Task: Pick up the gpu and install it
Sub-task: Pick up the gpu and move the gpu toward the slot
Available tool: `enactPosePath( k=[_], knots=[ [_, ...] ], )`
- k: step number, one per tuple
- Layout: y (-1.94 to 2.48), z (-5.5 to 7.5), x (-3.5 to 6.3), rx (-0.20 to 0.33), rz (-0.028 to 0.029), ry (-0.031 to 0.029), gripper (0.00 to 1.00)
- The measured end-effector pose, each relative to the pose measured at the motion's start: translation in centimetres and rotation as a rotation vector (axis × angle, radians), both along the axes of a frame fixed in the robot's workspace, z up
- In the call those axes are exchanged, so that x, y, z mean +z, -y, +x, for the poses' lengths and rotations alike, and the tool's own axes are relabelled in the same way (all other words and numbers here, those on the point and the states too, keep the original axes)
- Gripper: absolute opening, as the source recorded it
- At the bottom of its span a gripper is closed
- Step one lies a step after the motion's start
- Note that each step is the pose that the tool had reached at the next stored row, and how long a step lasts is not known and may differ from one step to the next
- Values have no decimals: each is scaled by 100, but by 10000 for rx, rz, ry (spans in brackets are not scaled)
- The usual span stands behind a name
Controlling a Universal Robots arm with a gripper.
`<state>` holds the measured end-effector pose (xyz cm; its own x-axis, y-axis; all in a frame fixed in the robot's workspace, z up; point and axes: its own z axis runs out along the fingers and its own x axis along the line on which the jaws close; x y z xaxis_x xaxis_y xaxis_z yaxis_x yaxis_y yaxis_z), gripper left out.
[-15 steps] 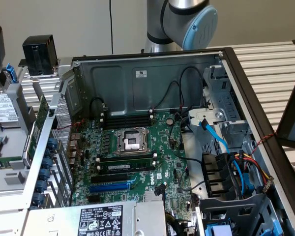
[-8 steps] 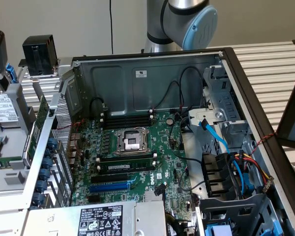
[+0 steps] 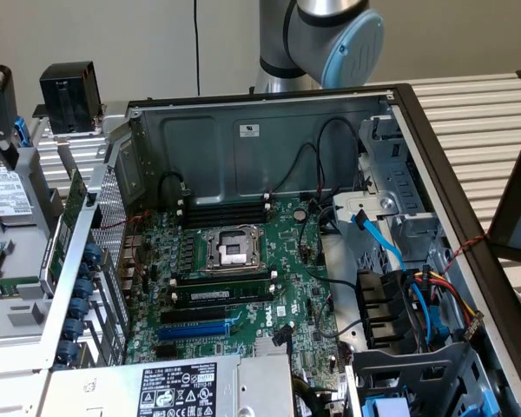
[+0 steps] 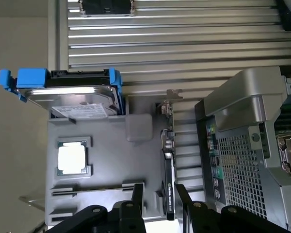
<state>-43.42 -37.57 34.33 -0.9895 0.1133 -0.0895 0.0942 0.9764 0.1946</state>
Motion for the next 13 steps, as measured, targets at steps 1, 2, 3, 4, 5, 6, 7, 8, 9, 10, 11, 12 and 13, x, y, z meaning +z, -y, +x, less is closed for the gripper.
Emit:
enactPosePath(
  k=[1,2,3,4,5,6,7,8,9,10,11,12,13],
  knots=[
    [-1,0,-10,-69,-15,-1,39],
    [-1,-1,-17,-135,-51,-3,39],
    [-1,-1,-21,-189,-115,-3,39],
    [-1,0,-25,-218,-193,-1,39],
    [-1,4,-29,-228,-281,1,39],
    [0,14,-31,-230,-408,2,39],
    [0,25,-31,-232,-569,4,39],
    [-1,37,-32,-232,-724,14,39],
    [-4,41,-35,-234,-804,54,39],
    [-5,41,-43,-235,-809,97,39],
    [-5,42,-50,-235,-810,132,39],
    [-6,42,-61,-237,-809,164,39],
    [-6,42,-74,-238,-809,193,39]
  ],
)
